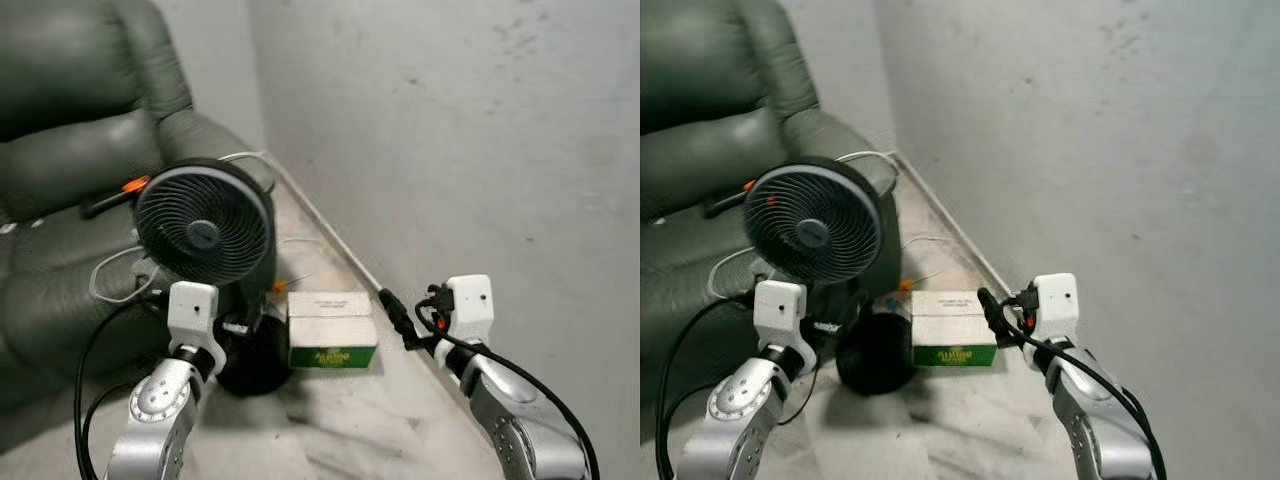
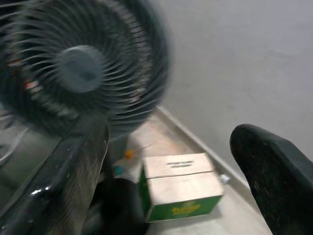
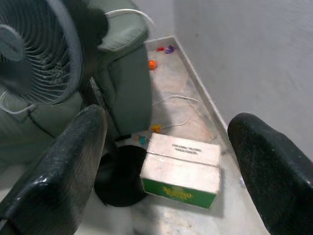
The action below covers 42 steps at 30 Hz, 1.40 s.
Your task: Hang keys on a hook
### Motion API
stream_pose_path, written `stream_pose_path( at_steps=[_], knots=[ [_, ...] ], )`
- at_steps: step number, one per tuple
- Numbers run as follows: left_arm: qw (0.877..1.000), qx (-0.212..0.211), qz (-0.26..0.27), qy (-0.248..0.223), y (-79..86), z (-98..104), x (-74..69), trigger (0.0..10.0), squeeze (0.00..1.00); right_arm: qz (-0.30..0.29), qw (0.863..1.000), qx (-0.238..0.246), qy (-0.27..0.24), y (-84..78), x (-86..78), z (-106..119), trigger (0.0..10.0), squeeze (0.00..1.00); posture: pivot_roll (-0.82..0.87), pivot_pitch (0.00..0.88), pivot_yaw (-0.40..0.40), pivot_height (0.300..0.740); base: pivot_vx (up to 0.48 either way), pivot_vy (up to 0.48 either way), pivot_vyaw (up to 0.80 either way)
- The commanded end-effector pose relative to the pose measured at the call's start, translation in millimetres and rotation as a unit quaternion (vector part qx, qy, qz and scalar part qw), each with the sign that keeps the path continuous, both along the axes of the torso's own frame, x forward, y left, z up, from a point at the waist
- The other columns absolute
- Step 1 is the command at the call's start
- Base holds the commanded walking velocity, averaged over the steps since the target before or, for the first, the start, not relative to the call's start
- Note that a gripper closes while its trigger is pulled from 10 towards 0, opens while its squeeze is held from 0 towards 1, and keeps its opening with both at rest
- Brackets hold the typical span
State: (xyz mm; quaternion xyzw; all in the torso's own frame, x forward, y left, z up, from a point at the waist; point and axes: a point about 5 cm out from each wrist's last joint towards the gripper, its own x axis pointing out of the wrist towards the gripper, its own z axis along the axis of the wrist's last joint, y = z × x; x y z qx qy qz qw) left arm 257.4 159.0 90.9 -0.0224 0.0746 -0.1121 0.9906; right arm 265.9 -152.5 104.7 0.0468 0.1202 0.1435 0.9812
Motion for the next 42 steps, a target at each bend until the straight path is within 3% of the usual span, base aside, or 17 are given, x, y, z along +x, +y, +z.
stream_pose_path(
  at_steps=[1, 7, 26, 42],
  knots=[
    [1.000, -0.002, 0.000, 0.005, 0.4, -0.7, 0.7, 10.0, 0.00, 0.000, 1.000, 0.005, -0.005, 3.0, 0.9, 1.2, 10.0, 0.00, 0.00, 0.057, 0.010, 0.740, 0.000, 0.000, 0.00],
    [1.000, -0.003, -0.002, 0.005, -0.4, -0.7, 0.9, 10.0, 0.00, 0.000, 1.000, 0.001, -0.006, 1.7, 1.3, 1.1, 10.0, 0.00, 0.00, 0.057, 0.010, 0.740, 0.000, 0.167, 0.00],
    [1.000, 0.000, -0.008, 0.009, -0.2, -2.7, 2.1, 10.0, 0.00, -0.017, 1.000, -0.011, -0.020, -7.3, 6.1, 1.3, 10.0, 0.00, 0.00, 0.046, 0.012, 0.740, 0.000, 0.480, 0.00],
    [1.000, 0.015, 0.022, 0.008, 14.9, -7.9, 13.9, 10.0, 0.00, -0.050, 0.996, -0.054, -0.055, -33.3, 33.5, -5.5, 10.0, 0.00, 0.01, 0.009, 0.005, 0.740, 0.000, 0.397, 0.00]
  ],
)
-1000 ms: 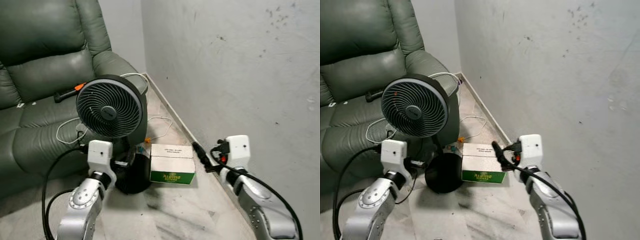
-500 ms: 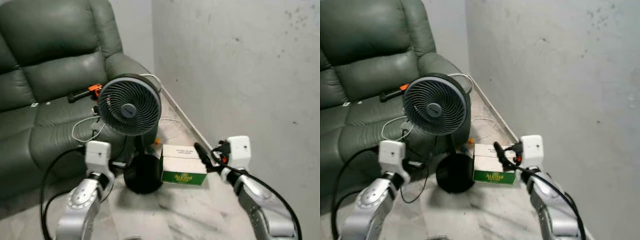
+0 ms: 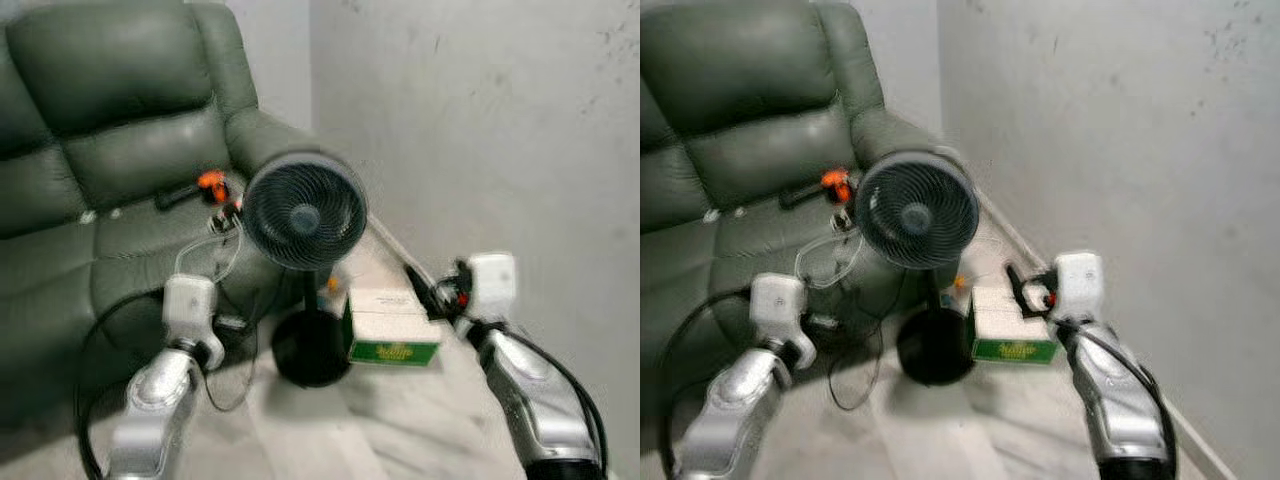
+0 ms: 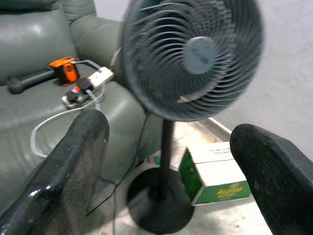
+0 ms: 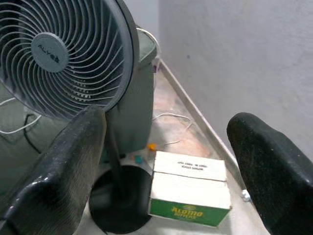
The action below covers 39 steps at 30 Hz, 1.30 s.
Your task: Hang keys on a hook
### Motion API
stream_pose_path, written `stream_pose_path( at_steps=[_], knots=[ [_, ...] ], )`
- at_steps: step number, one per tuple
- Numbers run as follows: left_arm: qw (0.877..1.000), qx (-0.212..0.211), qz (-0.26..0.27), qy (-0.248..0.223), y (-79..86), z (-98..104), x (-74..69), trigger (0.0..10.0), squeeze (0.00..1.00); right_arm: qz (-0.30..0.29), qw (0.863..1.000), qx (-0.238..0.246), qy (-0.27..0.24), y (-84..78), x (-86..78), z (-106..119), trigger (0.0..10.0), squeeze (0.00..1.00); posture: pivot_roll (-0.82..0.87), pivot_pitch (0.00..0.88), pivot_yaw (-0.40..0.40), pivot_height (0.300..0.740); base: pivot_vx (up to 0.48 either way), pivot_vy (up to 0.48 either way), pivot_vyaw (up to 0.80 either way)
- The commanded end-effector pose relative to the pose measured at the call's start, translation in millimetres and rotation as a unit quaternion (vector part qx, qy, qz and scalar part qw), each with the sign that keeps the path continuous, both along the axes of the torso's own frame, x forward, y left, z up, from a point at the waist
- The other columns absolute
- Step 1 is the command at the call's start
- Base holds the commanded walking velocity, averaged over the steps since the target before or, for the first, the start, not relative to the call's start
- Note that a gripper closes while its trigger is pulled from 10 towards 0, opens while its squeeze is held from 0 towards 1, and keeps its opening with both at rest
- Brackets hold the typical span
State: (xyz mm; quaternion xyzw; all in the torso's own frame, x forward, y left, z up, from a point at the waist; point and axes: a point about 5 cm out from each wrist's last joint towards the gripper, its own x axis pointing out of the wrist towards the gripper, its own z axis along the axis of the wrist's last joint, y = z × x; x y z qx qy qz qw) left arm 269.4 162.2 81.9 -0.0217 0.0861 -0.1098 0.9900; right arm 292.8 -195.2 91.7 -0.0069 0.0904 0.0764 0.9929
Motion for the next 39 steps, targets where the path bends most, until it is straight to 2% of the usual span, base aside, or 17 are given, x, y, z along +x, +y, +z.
stream_pose_path(
  at_steps=[1, 8, 11, 14, 18, 20, 21, 22, 27, 28, 30, 33, 36, 37, 39],
  knots=[
    [1.000, 0.014, 0.023, -0.004, 13.2, 0.8, 3.4, 10.0, 0.00, 0.014, 1.000, -0.001, -0.020, 8.4, 8.5, 6.2, 10.0, 0.00, 0.01, 0.006, 0.001, 0.740, 0.000, 0.000, 0.00],
    [0.999, 0.031, 0.039, -0.002, 22.7, -4.9, 6.1, 10.0, 0.00, 0.011, 1.000, -0.016, -0.021, 2.6, 13.6, 0.9, 10.0, 0.00, 0.01, 0.002, -0.010, 0.740, 0.000, 0.000, 0.00],
    [0.997, 0.039, 0.059, 0.008, 33.6, -12.5, 8.7, 10.0, 0.00, 0.004, 1.000, -0.026, -0.015, -2.7, 16.7, -4.9, 10.0, 0.00, 0.00, 0.002, -0.020, 0.740, 0.000, 0.000, 0.00],
    [0.996, 0.038, 0.079, 0.036, 45.6, -26.2, 11.7, 10.0, 0.00, -0.006, 0.999, -0.038, 0.000, -8.6, 20.5, -13.8, 10.0, 0.00, 0.00, 0.003, -0.028, 0.740, 0.000, 0.000, 0.00],
    [0.993, 0.036, 0.089, 0.063, 52.3, -39.2, 12.1, 10.0, 0.00, -0.015, 0.999, -0.046, 0.018, -12.8, 22.4, -22.7, 10.0, 0.00, -0.01, 0.005, -0.036, 0.740, 0.000, 0.000, 0.00],
    [0.989, 0.017, 0.113, 0.092, 58.6, -52.0, 9.8, 10.0, 0.00, -0.021, 0.998, -0.051, 0.038, -15.2, 22.0, -32.3, 10.0, 0.00, -0.01, 0.005, -0.039, 0.740, 0.000, 0.000, 0.00],
    [0.986, 0.012, 0.121, 0.110, 60.8, -59.2, 7.6, 10.0, 0.00, -0.025, 0.997, -0.051, 0.049, -15.9, 21.1, -37.5, 10.0, 0.00, -0.01, 0.005, -0.039, 0.740, 0.000, 0.000, 0.00],
    [0.979, -0.013, 0.139, 0.149, 63.2, -74.8, 1.2, 10.0, 0.00, -0.031, 0.995, -0.054, 0.077, -16.6, 17.5, -49.7, 10.0, 0.00, -0.01, 0.006, -0.042, 0.740, 0.000, 0.000, 0.00],
    [0.963, -0.049, 0.165, 0.208, 62.8, -99.3, -14.6, 10.0, 0.00, -0.053, 0.989, -0.058, 0.125, -20.5, 7.0, -70.9, 10.0, 0.00, -0.02, 0.009, -0.047, 0.740, 0.000, 0.000, 0.00],
    [0.959, -0.042, 0.164, 0.227, 59.9, -109.3, -22.0, 10.0, 0.00, -0.077, 0.984, -0.052, 0.151, -24.2, 1.1, -81.1, 10.0, 0.00, -0.02, 0.007, -0.048, 0.740, 0.000, 0.000, 0.00],
    [0.955, -0.038, 0.162, 0.247, 56.9, -117.5, -28.8, 10.0, 0.00, -0.084, 0.980, -0.053, 0.172, -25.6, -4.6, -89.1, 10.0, 0.00, -0.02, 0.011, -0.049, 0.740, 0.000, 0.000, 0.00],
    [0.941, -0.031, 0.163, 0.295, 52.4, -133.7, -44.0, 10.0, 0.00, -0.080, 0.971, -0.056, 0.217, -23.0, -18.7, -106.3, 10.0, 0.00, -0.02, 0.011, -0.046, 0.740, 0.000, 0.000, 0.00],
    [0.933, -0.015, 0.149, 0.327, 48.1, -143.4, -54.8, 10.0, 0.00, -0.070, 0.960, -0.065, 0.265, -20.0, -35.0, -123.0, 10.0, 0.00, -0.02, 0.012, -0.044, 0.740, 0.000, 0.000, 0.00],
    [0.933, -0.015, 0.149, 0.327, 48.1, -143.4, -54.8, 10.0, 0.00, -0.070, 0.960, -0.065, 0.265, -20.0, -35.0, -123.0, 10.0, 0.00, -0.02, 0.012, -0.044, 0.740, 0.000, 0.000, 0.00],
    [0.925, 0.005, 0.133, 0.356, 47.4, -151.1, -65.9, 10.0, 0.00, -0.061, 0.948, -0.065, 0.307, -15.9, -50.5, -136.8, 10.0, 0.00, -0.02, 0.015, -0.045, 0.740, 0.000, 0.000, 0.00]
  ],
)
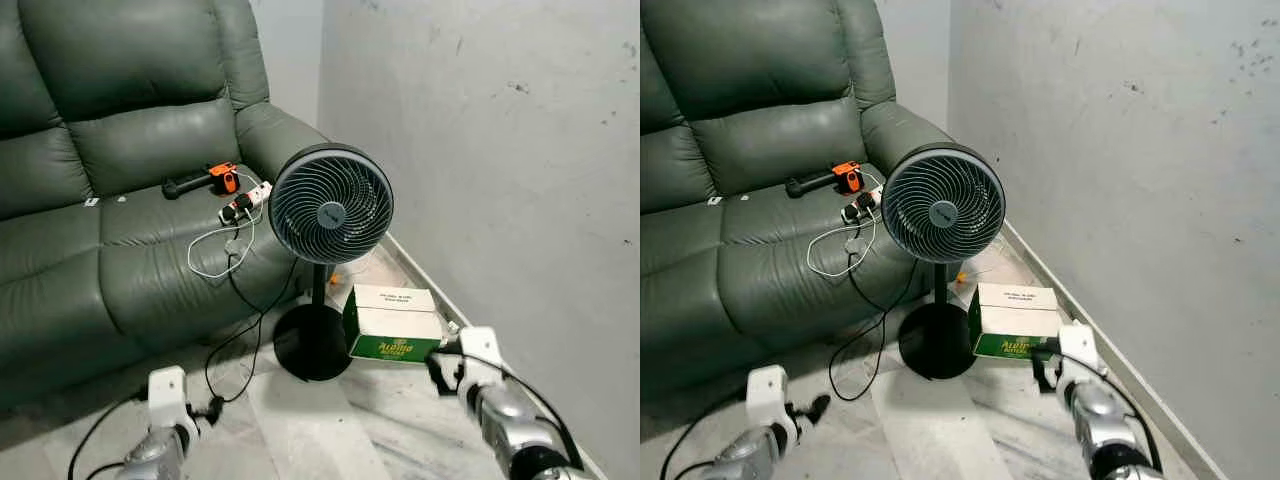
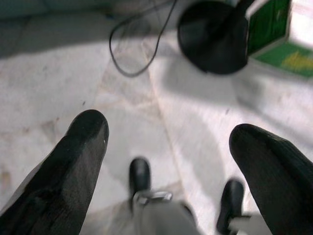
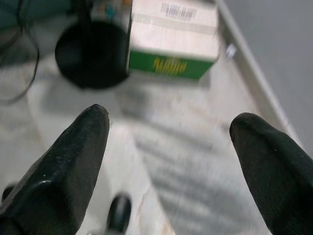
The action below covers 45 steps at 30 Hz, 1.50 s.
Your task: Hang keys on a hook
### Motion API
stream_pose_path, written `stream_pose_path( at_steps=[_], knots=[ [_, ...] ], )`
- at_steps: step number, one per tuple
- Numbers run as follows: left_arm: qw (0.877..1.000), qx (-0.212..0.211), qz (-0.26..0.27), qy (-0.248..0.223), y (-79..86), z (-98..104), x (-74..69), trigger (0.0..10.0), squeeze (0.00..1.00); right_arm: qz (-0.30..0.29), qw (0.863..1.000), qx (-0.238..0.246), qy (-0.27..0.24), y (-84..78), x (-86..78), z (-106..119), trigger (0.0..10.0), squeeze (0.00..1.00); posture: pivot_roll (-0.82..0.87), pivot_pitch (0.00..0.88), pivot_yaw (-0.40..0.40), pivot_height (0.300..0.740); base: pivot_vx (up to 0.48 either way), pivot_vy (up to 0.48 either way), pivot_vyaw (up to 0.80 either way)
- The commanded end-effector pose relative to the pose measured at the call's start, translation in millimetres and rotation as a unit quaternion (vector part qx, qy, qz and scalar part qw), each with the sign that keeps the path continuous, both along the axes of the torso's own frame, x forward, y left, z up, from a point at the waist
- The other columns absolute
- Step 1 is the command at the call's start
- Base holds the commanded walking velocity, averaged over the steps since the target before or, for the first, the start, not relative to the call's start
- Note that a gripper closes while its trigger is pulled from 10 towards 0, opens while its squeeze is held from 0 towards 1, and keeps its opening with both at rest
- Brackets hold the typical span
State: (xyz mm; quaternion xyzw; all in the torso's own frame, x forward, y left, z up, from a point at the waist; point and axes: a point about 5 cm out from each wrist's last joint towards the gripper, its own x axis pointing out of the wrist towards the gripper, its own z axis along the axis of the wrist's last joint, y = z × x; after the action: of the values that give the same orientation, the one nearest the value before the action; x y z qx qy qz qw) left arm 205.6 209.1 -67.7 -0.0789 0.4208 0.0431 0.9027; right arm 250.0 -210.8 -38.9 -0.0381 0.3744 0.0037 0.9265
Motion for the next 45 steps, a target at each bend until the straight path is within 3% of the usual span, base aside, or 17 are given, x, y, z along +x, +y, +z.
stream_pose_path(
  at_steps=[1, 9, 12, 18, 22, 33, 37, 45],
  knots=[
    [1.000, 0.008, -0.019, 0.020, -0.6, -3.8, -5.5, 10.0, 0.00, 0.010, 0.999, -0.008, 0.043, 0.3, -15.8, -12.2, 10.0, 0.00, -0.02, 0.016, -0.046, 0.740, 0.000, 0.000, 0.00],
    [0.998, 0.018, -0.039, 0.039, -6.3, -9.6, -13.5, 10.0, 0.00, 0.019, 0.996, -0.011, 0.092, 1.5, -39.8, -28.1, 10.0, 0.00, -0.02, 0.015, -0.046, 0.740, 0.000, 0.000, 0.00],
    [0.997, 0.027, -0.054, 0.045, -0.7, -7.8, -11.7, 10.0, 0.00, 0.018, 0.994, -0.009, 0.112, 2.7, -45.4, -32.0, 10.0, 0.00, -0.02, 0.014, -0.045, 0.740, 0.000, 0.000, 0.00],
    [0.995, 0.038, -0.065, 0.059, 4.8, -9.6, -16.9, 10.0, 0.00, 0.022, 0.992, -0.020, 0.126, 4.2, -38.9, -29.2, 10.0, 0.00, -0.02, 0.017, -0.046, 0.740, 0.000, 0.000, 0.00],
    [0.995, 0.038, -0.067, 0.060, -0.9, -11.7, -19.0, 10.0, 0.00, 0.030, 0.991, -0.032, 0.124, 6.1, -26.0, -22.1, 10.0, 0.00, -0.01, 0.021, -0.046, 0.740, 0.000, 0.000, 0.00],
    [0.995, 0.045, -0.070, 0.057, -2.6, -13.1, -21.4, 10.0, 0.00, 0.053, 0.990, -0.035, 0.124, 6.9, -10.8, -12.2, 10.0, 0.00, -0.01, 0.026, -0.047, 0.740, 0.000, 0.000, 0.00],
    [0.995, 0.047, -0.070, 0.055, -2.3, -12.9, -21.2, 10.0, 0.00, 0.057, 0.988, -0.030, 0.139, 7.8, -25.6, -21.9, 10.0, 0.00, -0.01, 0.026, -0.043, 0.740, 0.000, 0.000, 0.00],
    [0.994, 0.060, -0.076, 0.057, -2.5, -13.9, -23.3, 10.0, 0.00, 0.067, 0.984, -0.052, 0.154, 3.0, -28.3, -22.7, 10.0, 0.00, -0.02, 0.025, -0.040, 0.740, 0.000, 0.000, 0.00]
  ],
)
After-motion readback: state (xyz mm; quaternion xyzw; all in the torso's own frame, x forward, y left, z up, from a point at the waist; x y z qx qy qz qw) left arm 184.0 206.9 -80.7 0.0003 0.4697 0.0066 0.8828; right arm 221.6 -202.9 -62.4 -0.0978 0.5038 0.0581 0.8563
